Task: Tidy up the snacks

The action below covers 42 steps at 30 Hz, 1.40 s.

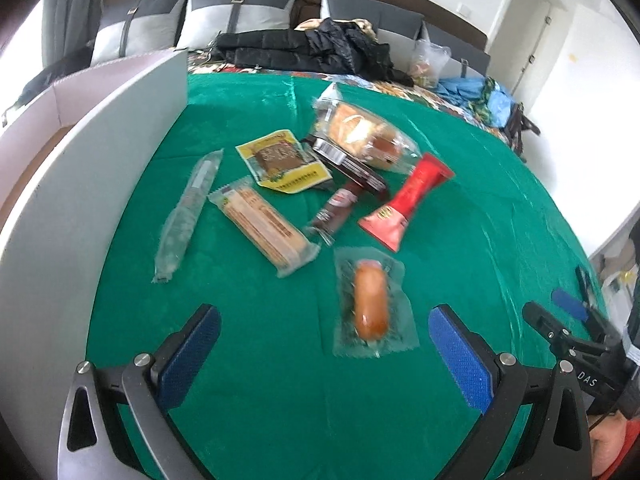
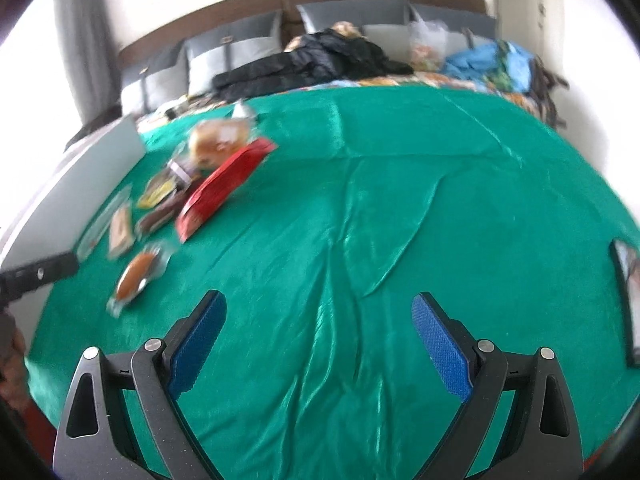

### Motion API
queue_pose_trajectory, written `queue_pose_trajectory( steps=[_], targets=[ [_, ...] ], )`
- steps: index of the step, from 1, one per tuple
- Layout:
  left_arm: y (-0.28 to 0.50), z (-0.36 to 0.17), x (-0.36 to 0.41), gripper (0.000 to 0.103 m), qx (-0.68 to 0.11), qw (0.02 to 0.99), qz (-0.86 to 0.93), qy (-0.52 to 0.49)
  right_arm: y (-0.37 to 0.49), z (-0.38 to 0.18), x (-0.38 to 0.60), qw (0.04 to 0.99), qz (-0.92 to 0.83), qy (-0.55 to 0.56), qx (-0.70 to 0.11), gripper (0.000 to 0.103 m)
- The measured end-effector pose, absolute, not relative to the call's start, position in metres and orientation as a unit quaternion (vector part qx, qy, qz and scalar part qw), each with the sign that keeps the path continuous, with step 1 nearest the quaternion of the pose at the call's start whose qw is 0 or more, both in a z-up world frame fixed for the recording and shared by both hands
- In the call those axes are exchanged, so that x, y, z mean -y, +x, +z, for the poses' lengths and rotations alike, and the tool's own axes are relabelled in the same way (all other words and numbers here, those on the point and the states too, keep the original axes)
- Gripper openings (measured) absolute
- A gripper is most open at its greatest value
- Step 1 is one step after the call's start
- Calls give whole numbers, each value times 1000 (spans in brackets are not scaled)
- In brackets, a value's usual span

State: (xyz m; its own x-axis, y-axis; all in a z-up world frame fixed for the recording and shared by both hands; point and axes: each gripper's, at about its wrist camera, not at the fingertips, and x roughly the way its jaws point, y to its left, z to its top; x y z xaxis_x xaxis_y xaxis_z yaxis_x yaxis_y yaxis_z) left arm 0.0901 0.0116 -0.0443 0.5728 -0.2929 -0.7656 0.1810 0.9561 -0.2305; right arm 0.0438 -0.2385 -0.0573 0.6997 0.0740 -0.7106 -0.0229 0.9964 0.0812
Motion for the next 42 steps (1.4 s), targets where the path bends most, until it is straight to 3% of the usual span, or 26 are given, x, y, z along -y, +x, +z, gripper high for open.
queue_pose_trajectory(
  steps=[14, 25, 27, 29, 32, 35, 42],
  targets=[
    [63, -52, -8, 103, -465, 875, -127, -45, 31, -69, 242, 930, 24, -7, -366, 96],
    [102, -58, 34, 102, -481, 866, -132, 20, 37, -76, 271, 929, 8, 44, -368, 96],
    [119, -63, 48, 94, -498, 856, -134, 25, 38, -78, 271, 927, 10, 46, -371, 96],
    [135, -74, 63, 73, -526, 840, -124, 41, 38, -80, 271, 927, 12, 47, -373, 96],
    [142, -83, 76, 51, -530, 840, -104, 62, 38, -82, 270, 925, 14, 45, -376, 96],
    [132, -81, 72, 41, -520, 846, -107, 49, 38, -85, 269, 923, 16, 38, -383, 96],
    [72, -81, 14, 41, -513, 855, -68, 29, 45, -94, 264, 909, 19, 30, -415, 96]
  ],
)
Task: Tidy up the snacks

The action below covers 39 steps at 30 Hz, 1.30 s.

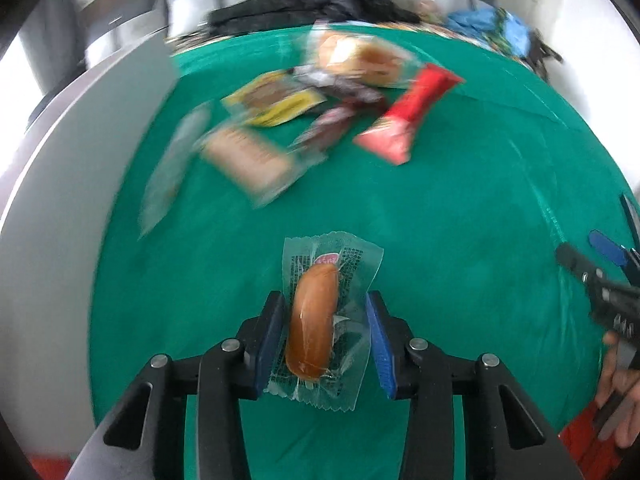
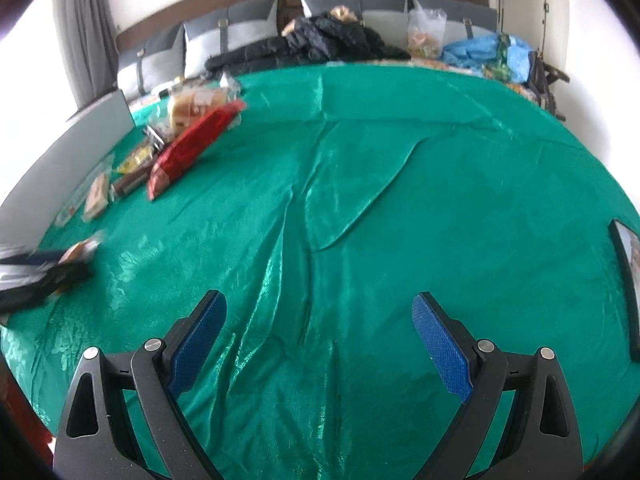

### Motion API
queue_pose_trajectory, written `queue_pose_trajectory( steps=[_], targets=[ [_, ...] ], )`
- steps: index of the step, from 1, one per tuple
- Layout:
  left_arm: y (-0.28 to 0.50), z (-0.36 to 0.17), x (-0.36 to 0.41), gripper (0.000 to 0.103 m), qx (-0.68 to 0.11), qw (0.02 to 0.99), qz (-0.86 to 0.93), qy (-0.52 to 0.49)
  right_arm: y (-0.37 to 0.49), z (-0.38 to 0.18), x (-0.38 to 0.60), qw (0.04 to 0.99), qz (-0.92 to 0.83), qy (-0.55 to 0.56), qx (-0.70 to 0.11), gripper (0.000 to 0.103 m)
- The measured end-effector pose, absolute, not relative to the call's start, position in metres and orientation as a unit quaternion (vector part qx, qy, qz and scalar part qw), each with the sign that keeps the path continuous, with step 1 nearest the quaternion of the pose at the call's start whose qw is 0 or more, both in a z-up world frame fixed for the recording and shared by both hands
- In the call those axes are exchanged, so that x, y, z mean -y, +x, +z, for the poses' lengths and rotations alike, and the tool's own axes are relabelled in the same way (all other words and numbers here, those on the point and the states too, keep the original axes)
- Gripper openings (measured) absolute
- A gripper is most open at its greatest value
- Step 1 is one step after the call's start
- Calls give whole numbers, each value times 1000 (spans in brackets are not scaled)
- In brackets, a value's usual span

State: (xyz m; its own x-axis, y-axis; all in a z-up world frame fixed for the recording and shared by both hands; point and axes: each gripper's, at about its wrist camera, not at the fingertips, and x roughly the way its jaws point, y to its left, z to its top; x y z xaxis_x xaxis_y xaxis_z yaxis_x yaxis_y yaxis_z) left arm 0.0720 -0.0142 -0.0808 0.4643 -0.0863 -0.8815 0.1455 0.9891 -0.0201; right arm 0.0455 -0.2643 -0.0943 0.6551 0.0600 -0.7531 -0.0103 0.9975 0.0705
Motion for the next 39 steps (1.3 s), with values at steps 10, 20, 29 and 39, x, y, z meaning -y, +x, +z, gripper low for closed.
queue_pose_trajectory(
  steps=[10, 20, 29, 39],
  targets=[
    [70, -89, -35, 66, -496, 868, -21, -23, 46, -98, 255, 905, 4, -10, -425, 96],
    [63, -92, -26, 78, -491, 870, -33, 9, 44, -96, 256, 905, -8, -8, -425, 96],
    [62, -94, -27, 87, -489, 872, -30, 10, 43, -96, 257, 905, -11, -7, -425, 96],
    [61, -98, -34, 96, -477, 878, -34, 10, 65, -89, 256, 877, 3, -1, -481, 97]
  ],
)
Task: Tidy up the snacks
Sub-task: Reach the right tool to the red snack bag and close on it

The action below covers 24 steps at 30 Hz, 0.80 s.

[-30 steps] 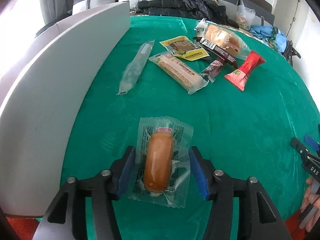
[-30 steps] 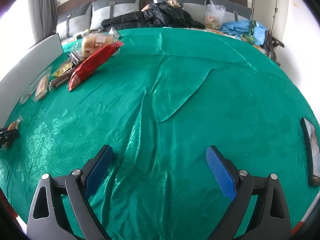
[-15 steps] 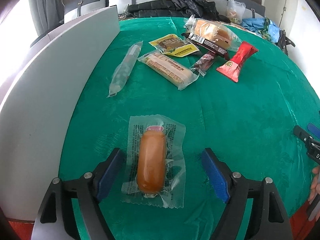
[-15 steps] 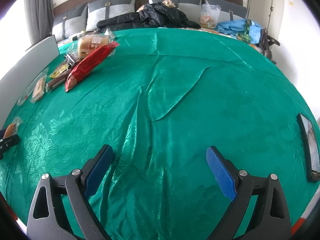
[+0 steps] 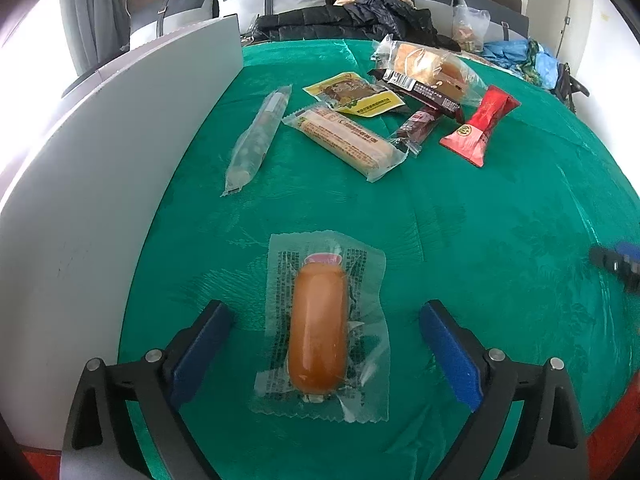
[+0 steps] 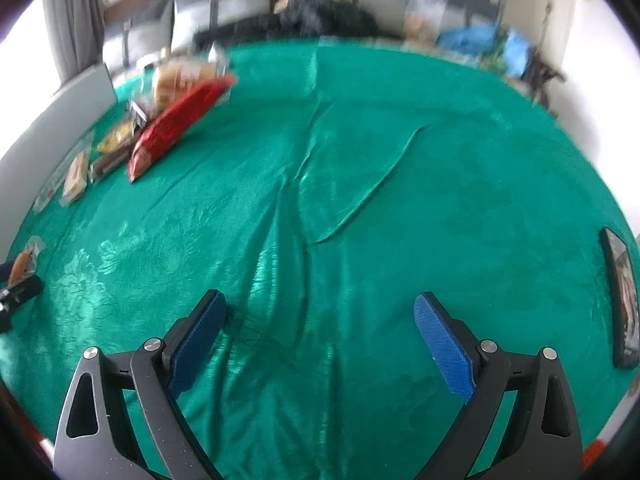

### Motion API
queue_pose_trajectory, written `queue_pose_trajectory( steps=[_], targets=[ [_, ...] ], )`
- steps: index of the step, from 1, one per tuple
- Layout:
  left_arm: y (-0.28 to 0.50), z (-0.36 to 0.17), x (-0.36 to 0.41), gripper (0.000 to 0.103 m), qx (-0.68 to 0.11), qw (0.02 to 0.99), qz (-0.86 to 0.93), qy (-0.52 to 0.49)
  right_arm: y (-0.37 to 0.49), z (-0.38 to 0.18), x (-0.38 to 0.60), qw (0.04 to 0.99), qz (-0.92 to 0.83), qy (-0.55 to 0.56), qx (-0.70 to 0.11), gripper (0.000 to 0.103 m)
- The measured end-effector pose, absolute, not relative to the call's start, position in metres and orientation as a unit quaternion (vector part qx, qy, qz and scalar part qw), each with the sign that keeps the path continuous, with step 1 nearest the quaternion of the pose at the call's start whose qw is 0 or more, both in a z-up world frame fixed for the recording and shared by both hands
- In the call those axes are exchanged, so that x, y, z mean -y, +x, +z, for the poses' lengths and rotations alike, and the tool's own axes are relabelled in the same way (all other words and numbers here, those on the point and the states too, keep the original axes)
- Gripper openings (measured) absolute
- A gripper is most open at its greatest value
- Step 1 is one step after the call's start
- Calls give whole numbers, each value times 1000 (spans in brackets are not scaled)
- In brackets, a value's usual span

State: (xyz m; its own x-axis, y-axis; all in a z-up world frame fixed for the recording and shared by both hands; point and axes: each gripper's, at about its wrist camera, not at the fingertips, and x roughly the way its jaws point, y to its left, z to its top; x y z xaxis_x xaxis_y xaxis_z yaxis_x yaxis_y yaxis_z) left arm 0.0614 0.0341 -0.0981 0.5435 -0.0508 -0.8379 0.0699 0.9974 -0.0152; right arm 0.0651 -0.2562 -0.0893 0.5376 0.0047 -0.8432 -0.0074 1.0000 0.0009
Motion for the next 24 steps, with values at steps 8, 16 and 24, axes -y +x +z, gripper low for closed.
queue_pose_trajectory(
  steps=[8, 16, 24],
  targets=[
    [58, -99, -36, 98, -466, 884, -42, 12, 148, -41, 201, 862, 92, 138, -479, 95],
    [47, -99, -38, 98, -456, 888, -59, 19, 217, -62, 175, 847, 10, 197, -494, 93],
    [49, -99, -38, 99, -458, 886, -64, 19, 233, -77, 199, 821, 58, 226, -521, 22]
  ],
)
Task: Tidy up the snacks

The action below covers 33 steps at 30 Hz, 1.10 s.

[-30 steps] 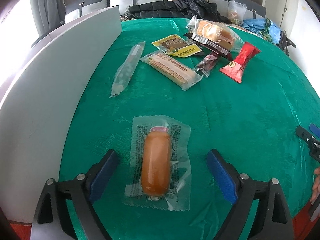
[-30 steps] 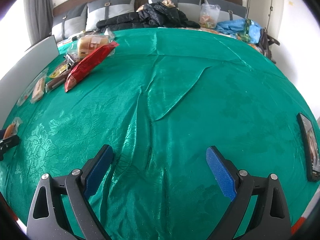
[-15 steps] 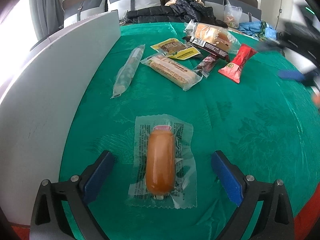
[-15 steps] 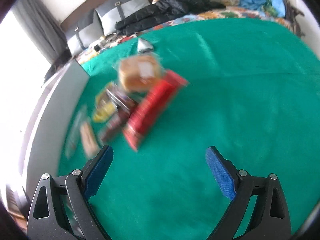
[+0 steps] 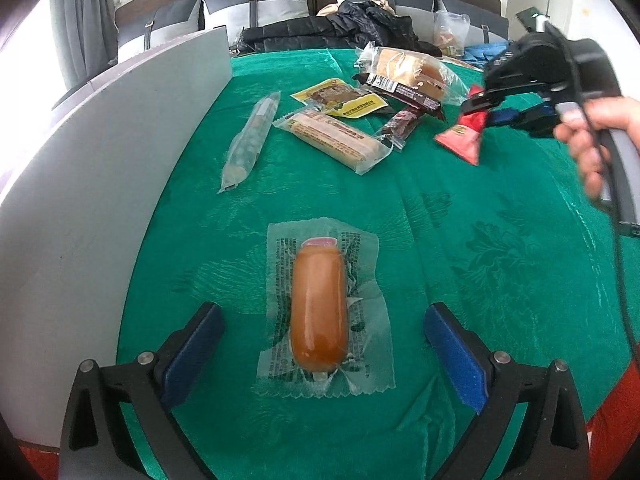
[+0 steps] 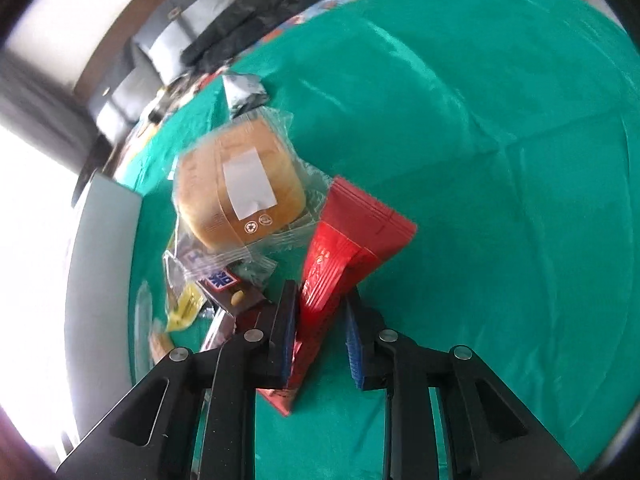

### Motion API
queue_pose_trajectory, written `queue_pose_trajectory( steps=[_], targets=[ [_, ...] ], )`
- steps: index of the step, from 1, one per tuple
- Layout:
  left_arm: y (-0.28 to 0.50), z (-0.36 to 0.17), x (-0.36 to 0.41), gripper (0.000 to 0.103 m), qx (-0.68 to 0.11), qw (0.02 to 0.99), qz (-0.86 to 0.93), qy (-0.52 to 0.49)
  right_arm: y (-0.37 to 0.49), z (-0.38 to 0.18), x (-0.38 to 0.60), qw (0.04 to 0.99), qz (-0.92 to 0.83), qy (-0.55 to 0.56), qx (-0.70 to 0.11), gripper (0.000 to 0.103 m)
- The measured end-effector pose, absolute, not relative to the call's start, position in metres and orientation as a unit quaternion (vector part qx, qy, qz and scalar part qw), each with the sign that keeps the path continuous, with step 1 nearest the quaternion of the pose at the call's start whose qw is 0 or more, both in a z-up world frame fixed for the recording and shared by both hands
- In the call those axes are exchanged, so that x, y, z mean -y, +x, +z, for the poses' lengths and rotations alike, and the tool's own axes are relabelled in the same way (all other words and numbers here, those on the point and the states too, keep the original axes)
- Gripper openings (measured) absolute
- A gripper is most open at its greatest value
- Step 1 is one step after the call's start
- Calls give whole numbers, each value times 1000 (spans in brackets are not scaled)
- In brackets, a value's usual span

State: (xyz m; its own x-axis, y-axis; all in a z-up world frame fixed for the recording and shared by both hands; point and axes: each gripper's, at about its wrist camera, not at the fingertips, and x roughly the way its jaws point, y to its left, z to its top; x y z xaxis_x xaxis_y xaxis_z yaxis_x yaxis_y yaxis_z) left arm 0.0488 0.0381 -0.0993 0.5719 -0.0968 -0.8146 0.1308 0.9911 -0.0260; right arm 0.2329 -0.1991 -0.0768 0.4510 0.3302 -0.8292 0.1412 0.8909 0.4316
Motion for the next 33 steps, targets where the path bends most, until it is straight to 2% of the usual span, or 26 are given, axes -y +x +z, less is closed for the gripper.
queue_pose_trajectory(
  steps=[3, 7, 11, 13, 14, 15, 19, 25, 31, 33],
  targets=[
    [52, -98, -40, 99, -466, 882, -71, 11, 228, -64, 202, 823, 103, 167, -533, 18],
    [57, -91, -61, 99, -471, 873, -104, -66, 213, -47, 200, 800, 168, 44, -574, 18],
    [58, -86, -80, 97, -476, 861, -131, -121, 185, -38, 185, 754, 233, -18, -613, 20],
    [55, -85, -82, 96, -477, 861, -133, -115, 173, -33, 177, 763, 241, -29, -599, 33],
    [54, -85, -82, 95, -477, 862, -133, -112, 171, -34, 174, 769, 240, -21, -592, 57],
    [53, -85, -80, 95, -478, 862, -132, -107, 165, -34, 173, 775, 242, -6, -584, 66],
    [52, -86, -72, 87, -486, 861, -124, -79, 150, -33, 183, 817, 215, 28, -535, 64],
    [50, -89, -57, 83, -483, 870, -97, -23, 136, -28, 223, 866, 126, 70, -478, 65],
    [52, -90, -54, 72, -486, 871, -68, -1, 140, -29, 209, 855, 145, 18, -498, 66],
    [54, -91, -48, 64, -490, 870, -55, 21, 149, -38, 191, 844, 153, -5, -514, 65]
  ],
)
